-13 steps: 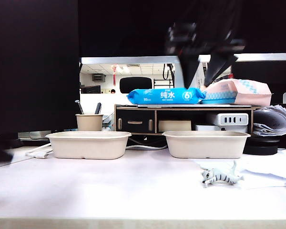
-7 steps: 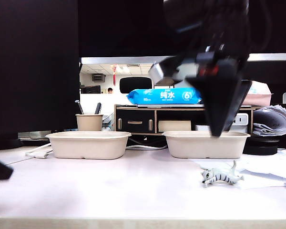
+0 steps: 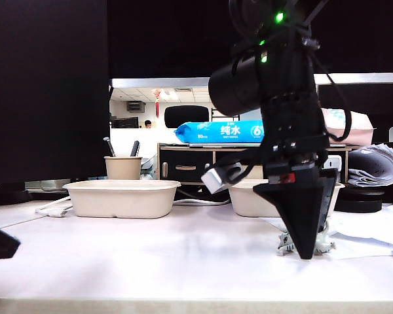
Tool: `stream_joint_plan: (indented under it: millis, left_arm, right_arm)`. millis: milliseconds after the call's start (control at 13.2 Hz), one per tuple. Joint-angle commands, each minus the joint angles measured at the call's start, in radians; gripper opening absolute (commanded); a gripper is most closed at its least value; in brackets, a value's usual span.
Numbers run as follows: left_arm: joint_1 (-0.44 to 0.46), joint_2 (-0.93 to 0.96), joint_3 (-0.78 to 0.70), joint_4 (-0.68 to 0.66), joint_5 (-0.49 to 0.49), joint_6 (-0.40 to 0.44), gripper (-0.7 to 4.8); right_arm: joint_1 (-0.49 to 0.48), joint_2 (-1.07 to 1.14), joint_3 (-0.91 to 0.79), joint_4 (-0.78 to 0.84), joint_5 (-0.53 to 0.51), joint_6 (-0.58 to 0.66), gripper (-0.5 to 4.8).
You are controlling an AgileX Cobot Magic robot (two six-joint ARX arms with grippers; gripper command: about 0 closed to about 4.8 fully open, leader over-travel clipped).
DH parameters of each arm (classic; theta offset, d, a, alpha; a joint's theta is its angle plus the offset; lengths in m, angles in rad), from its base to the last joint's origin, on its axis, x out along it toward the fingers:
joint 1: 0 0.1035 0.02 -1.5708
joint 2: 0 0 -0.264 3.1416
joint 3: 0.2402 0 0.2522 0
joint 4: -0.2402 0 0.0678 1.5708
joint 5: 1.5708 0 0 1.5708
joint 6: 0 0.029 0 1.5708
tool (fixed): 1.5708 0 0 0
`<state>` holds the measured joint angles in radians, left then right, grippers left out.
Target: Put the dolls with similar sizes into the same paper box, while dolls with different sizes go into separate paper boxes.
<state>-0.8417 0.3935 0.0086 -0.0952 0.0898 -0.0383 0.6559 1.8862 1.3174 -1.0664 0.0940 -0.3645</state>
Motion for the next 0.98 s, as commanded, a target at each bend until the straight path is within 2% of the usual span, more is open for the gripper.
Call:
stream_joint_plan:
  millis: [76,227,378,453,680,982]
  left_arm:
    - [0.0,0.001,0.001,0.006,0.001,0.001,-0.05]
    - [0.0,0.001,0.001,0.006,0.001,0.001,-0.05]
    - [0.0,0.001,0.001,0.006,0.001,0.001,-0.05]
    - [0.0,0.0,0.001,0.006,0.001,0.001,-0.05]
    - [0.0,-0.008,0.001,0.005,0.001,0.001,-0.05]
    - [0.002,-0.093,0.001,0.005,0.001,0.001,-0.05]
  right_arm:
    - [0.0,-0.002,0.003,0.024,0.002,-0.003,1.57]
    - [-0.002,-0.002,0.003,0.03,0.001,-0.003,1.4]
    - [-0.008,-0.003,0.004,0.052,0.002,-0.002,0.7]
    - [-0.008,-0.003,0.004,0.061,0.001,0.0,0.53]
    - [-0.017,-0.003,0.023,0.06,-0.003,0.04,0.53]
    - [-0.044,-0.023,0.176,0.051,-0.007,0.056,0.53]
